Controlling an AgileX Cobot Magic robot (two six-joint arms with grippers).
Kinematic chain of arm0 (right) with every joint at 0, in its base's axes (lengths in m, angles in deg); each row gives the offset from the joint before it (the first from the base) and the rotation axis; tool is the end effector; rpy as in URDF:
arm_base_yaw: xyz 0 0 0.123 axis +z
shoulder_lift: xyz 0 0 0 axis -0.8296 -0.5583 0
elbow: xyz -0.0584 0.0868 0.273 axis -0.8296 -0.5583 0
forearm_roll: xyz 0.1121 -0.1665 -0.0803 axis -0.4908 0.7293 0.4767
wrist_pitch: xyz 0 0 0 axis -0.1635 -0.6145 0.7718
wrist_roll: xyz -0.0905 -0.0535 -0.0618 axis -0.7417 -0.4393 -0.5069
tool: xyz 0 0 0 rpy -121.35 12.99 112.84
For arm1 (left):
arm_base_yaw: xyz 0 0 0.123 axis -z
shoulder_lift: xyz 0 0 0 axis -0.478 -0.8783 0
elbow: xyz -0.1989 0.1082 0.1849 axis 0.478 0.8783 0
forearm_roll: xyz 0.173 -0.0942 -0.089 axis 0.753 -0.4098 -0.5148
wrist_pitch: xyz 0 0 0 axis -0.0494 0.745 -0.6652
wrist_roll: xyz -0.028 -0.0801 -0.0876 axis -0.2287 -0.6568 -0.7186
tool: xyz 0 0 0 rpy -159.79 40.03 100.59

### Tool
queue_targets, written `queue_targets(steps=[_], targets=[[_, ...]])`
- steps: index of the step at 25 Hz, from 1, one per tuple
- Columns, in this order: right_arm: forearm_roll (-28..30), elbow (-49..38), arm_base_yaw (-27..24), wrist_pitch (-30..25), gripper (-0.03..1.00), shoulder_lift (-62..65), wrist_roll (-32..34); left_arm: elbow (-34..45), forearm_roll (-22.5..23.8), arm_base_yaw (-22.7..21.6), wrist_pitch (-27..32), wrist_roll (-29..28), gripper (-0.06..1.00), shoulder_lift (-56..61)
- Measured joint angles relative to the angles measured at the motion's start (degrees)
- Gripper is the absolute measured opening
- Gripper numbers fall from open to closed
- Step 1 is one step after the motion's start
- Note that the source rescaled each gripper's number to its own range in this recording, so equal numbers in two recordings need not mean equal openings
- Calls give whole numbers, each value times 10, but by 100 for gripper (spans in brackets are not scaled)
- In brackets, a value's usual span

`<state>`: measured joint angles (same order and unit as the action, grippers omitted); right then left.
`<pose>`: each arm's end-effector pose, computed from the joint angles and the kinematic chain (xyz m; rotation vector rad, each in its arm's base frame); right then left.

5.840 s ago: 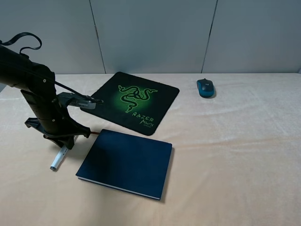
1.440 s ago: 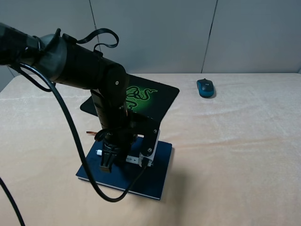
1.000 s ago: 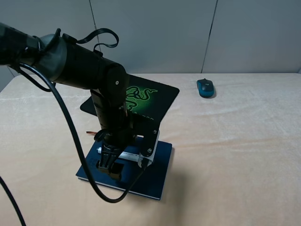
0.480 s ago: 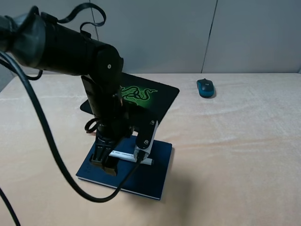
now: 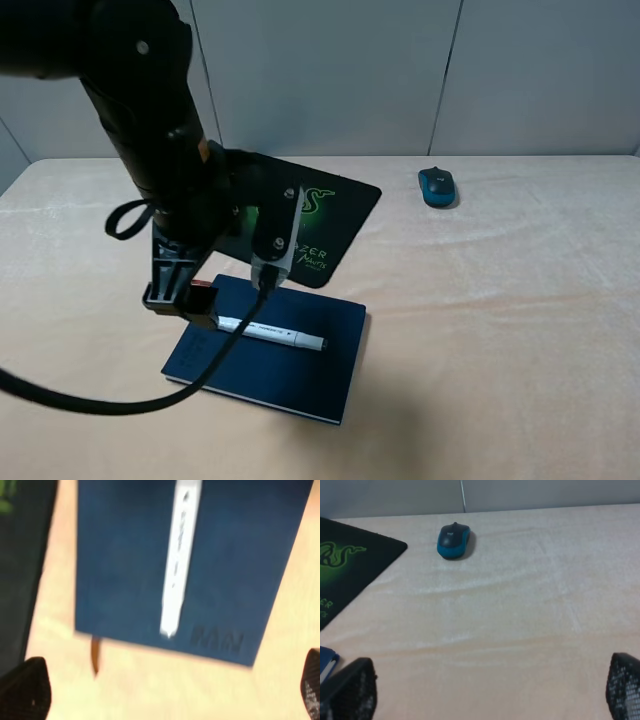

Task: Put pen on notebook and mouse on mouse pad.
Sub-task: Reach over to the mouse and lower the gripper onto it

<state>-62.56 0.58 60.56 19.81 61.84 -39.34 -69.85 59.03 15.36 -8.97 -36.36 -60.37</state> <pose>-0.0154 0.0010 0.2491 -0.0404 2.0048 0.0993 0.2185 -0.1914 0.2391 2.1381 1.9199 0.1944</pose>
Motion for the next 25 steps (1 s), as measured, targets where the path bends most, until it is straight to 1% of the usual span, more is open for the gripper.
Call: queue_targets(steps=[2,6,10,17,25], targets=[[0,0,0,0,100,0,0,0,8,0,26,-17,100,28],[0,0,0,0,100,0,0,0,9,-2,76,-59,100,91],[0,0,0,0,100,0,0,0,8,-17,129,-114,100,156],[0,0,0,0,100,0,0,8,7,-25,135,-223,100,275],[0,0,0,0,100,0,0,43,-22,-25,136,-404,100,443]])
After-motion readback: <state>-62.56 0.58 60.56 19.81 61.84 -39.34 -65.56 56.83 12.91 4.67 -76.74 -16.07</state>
